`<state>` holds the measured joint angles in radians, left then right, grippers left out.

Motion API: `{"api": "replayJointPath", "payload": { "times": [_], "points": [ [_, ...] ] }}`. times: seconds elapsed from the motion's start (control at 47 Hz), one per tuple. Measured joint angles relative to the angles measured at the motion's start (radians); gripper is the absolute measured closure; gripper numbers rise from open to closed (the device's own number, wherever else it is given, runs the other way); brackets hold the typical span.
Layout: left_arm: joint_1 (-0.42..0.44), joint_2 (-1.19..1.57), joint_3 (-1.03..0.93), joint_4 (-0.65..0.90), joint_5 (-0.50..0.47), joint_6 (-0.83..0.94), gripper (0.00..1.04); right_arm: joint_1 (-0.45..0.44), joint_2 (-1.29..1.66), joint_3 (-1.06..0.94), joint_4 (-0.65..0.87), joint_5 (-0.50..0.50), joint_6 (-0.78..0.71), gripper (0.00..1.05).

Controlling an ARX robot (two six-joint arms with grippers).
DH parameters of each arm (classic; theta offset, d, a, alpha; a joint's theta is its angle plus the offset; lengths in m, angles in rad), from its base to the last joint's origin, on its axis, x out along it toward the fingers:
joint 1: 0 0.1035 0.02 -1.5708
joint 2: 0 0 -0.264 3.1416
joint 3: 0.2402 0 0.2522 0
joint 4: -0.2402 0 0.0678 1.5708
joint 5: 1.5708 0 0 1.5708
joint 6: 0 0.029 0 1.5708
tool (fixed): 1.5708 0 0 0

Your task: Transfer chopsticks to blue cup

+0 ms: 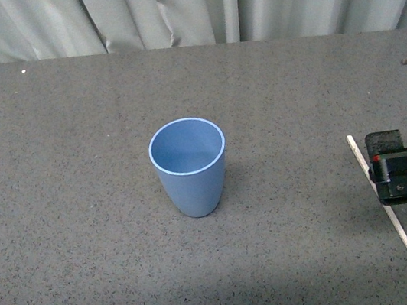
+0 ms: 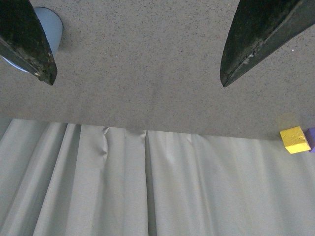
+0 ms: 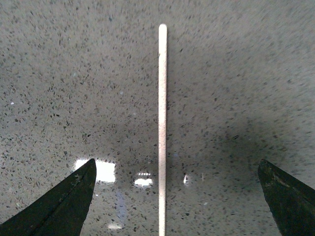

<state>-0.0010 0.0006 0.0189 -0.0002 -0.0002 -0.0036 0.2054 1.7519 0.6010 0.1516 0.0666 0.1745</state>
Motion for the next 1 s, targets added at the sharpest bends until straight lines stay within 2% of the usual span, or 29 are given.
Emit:
{"api": "replayJointPath", "payload": {
  "times": [0.255, 0.532, 0.596, 0.681, 1.0],
  "points": [
    [0.000, 0.000, 0.000, 0.000, 0.000, 0.000, 0.07, 0.008, 0.163, 0.128, -0.077, -0.027, 0.057, 0.09],
    [0.000, 0.000, 0.000, 0.000, 0.000, 0.000, 0.07, 0.021, 0.267, 0.180, -0.111, -0.034, 0.102, 0.11],
    [0.000, 0.000, 0.000, 0.000, 0.000, 0.000, 0.07, 0.022, 0.278, 0.191, -0.115, -0.029, 0.102, 0.23],
    [0.000, 0.000, 0.000, 0.000, 0.000, 0.000, 0.07, 0.022, 0.284, 0.200, -0.117, -0.022, 0.102, 0.32],
    [0.000, 0.000, 0.000, 0.000, 0.000, 0.000, 0.07, 0.018, 0.297, 0.231, -0.174, -0.009, 0.099, 0.83]
  ]
}}
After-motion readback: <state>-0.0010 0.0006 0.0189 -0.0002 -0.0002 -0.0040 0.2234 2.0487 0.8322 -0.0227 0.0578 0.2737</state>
